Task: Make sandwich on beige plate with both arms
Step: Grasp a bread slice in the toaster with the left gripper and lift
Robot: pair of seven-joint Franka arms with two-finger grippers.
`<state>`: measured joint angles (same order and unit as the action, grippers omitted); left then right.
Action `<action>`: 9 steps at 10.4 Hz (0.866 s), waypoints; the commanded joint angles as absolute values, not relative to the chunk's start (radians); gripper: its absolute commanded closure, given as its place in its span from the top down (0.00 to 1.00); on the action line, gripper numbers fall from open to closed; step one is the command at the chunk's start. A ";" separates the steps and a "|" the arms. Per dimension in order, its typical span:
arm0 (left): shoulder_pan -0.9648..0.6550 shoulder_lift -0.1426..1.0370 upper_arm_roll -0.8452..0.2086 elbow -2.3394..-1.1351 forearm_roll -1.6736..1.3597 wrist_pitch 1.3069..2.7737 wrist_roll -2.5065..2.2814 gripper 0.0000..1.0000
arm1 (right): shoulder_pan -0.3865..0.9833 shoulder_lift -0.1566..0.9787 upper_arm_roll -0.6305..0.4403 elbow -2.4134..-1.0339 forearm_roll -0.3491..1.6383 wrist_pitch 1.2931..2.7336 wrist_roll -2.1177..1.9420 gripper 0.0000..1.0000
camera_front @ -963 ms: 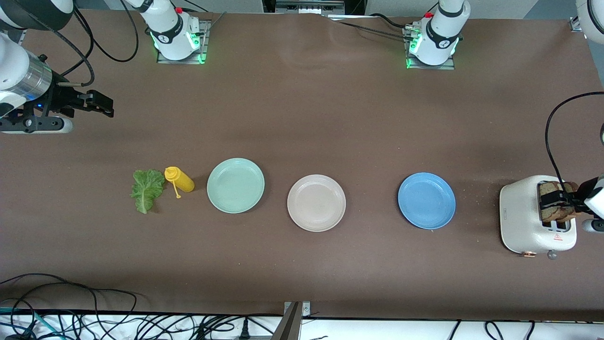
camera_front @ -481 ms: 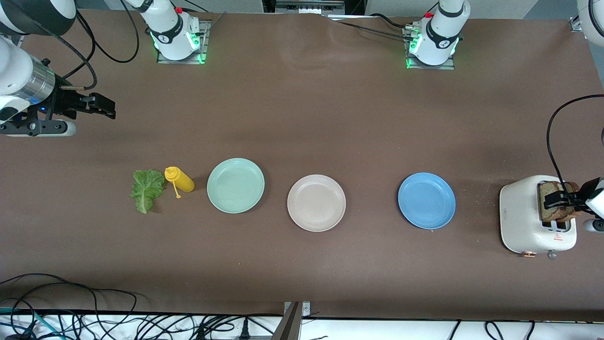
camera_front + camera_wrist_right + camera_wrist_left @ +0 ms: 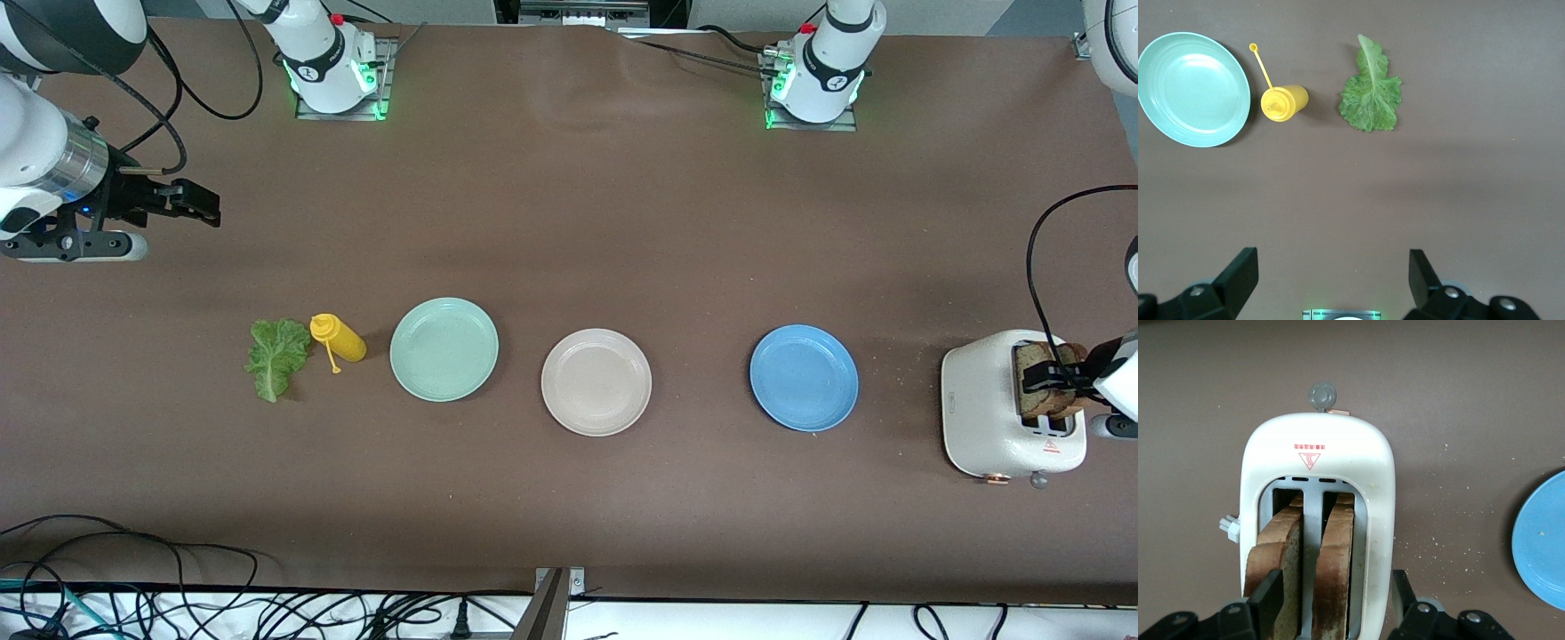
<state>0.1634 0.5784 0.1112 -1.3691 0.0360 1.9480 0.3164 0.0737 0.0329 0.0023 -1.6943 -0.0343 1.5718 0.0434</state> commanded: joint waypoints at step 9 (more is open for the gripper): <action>0.169 0.597 0.106 -1.339 0.060 1.931 0.322 0.00 | 0.086 0.049 0.002 -1.698 -0.025 1.600 0.037 1.00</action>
